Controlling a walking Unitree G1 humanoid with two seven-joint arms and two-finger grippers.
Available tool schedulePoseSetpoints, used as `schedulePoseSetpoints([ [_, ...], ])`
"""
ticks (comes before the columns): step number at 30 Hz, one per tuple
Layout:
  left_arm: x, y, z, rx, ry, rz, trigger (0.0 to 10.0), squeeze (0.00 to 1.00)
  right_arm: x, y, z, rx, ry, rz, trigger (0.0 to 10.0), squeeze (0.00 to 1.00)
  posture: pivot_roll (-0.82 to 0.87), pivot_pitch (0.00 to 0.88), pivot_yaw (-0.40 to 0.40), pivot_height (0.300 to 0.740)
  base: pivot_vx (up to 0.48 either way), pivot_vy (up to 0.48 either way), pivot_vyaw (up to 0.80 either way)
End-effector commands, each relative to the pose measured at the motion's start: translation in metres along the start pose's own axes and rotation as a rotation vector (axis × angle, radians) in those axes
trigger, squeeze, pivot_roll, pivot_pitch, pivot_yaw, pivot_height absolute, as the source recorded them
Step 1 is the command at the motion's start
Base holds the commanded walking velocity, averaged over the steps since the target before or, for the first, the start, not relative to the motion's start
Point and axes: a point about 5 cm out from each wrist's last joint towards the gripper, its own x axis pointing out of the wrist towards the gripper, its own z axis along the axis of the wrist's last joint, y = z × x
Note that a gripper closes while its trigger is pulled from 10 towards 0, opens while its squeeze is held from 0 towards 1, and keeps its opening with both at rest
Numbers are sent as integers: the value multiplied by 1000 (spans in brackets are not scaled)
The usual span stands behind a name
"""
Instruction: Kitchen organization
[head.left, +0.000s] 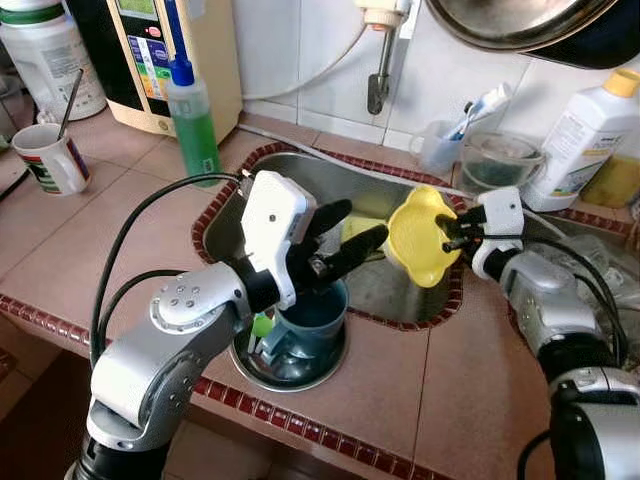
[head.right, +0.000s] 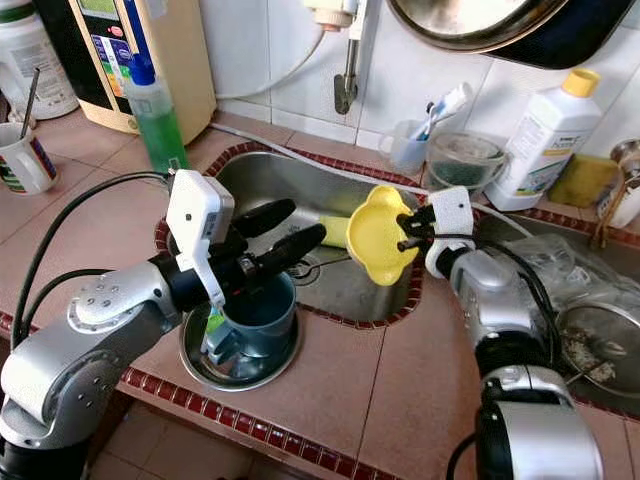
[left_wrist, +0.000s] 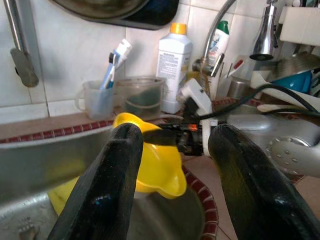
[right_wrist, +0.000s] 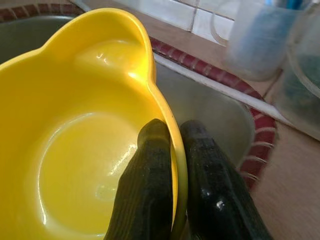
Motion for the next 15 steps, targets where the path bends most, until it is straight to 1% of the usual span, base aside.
schedulePoseSetpoints([
  [1, 0, -5, 4, -18, -10, -13, 10000, 0, 3, 2, 6, -4, -22, 18, 10000, 149, -16, 133, -39, 740, 0, 0, 0],
  [2, 0, -5, 5, -31, -14, -10, 10000, 0, 5, 3, 8, 6, -29, 22, 10000, 855, -16, 133, -39, 740, 0, 0, 0],
  [3, 0, -5, 6, -35, -14, -4, 10000, 0, 8, 4, 11, 23, -41, 28, 10000, 1000, -15, 131, -39, 740, 0, 0, 0],
  [7, 0, -4, 6, -25, -10, 5, 10000, 0, 12, 9, 14, 35, -53, 48, 10000, 1000, -7, 122, -42, 740, 0, 0, 0],
  [9, 0, -3, 6, -13, -8, 20, 10000, 0, 14, 14, 16, 53, -76, 78, 10000, 1000, -4, 113, -42, 740, 0, 0, 0],
  [13, -1, -2, 6, -19, -7, 26, 10000, 0, 15, 15, 17, 52, -83, 80, 10000, 1000, -1, 102, -42, 740, 0, 0, 0],
  [15, 0, -1, 8, -17, -13, 29, 10000, 0, 16, 15, 19, 68, -101, 87, 10000, 1000, 1, 94, -43, 740, 0, 0, 0],
])
